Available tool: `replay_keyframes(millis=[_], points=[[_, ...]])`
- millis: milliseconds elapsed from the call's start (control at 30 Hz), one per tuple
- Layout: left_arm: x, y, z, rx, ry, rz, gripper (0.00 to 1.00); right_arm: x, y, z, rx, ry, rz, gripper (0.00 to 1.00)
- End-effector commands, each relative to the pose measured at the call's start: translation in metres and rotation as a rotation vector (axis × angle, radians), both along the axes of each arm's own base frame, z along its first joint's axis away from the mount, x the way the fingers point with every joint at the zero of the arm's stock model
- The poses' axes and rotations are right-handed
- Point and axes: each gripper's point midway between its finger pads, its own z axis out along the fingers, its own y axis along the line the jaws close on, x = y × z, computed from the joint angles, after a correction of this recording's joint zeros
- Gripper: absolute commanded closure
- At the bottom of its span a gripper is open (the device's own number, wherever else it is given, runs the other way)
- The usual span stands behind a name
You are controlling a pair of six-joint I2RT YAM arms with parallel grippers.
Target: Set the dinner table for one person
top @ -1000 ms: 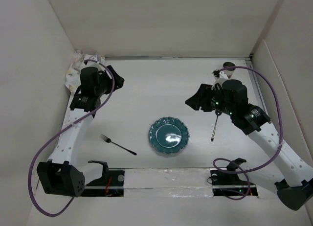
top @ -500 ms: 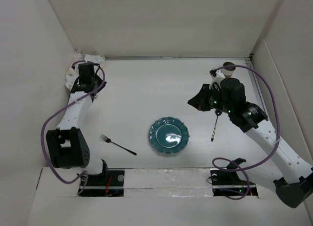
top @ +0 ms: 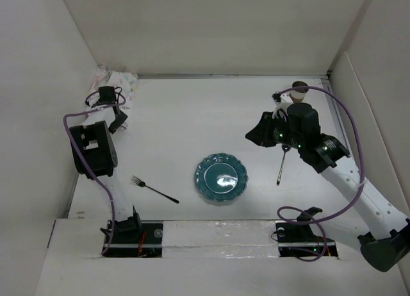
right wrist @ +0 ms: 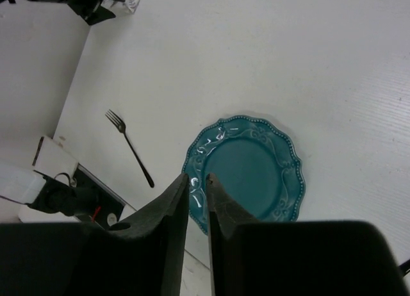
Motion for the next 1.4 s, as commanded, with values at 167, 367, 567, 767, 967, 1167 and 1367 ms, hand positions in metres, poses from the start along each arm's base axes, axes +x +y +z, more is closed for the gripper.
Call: replay_keyframes(millis=[167, 367, 567, 767, 967, 1167, 1367], points=[[0.031, 0.012, -0.004, -0.023, -0.018, -0.014, 0.58, 0.011, 0.017, -0.002, 0.001, 0.003, 0.074, 0.72], [0.044, -0.013, -0.009, -0.026, -0.037, -0.095, 0.58, 0.013, 0.031, -0.003, 0.0, 0.004, 0.105, 0.72], [0.054, -0.044, -0.009, -0.105, -0.074, -0.187, 1.0, 0.012, 0.038, -0.006, 0.007, 0.014, 0.106, 0.72], [0.076, -0.142, 0.064, -0.162, -0.264, -0.473, 1.0, 0.023, 0.036, -0.004, -0.004, -0.004, 0.044, 0.82], [0.056, -0.283, 0.099, -0.26, -0.312, -0.839, 1.0, 0.038, 0.028, 0.012, -0.032, -0.05, -0.03, 0.91], [0.017, -0.32, 0.087, -0.222, -0.189, -1.021, 0.39, 0.047, 0.015, 0.008, -0.073, -0.043, -0.119, 0.63], [-0.015, -0.287, 0.105, -0.152, -0.256, -0.867, 0.44, 0.06, 0.008, -0.018, -0.098, 0.015, -0.185, 0.49]])
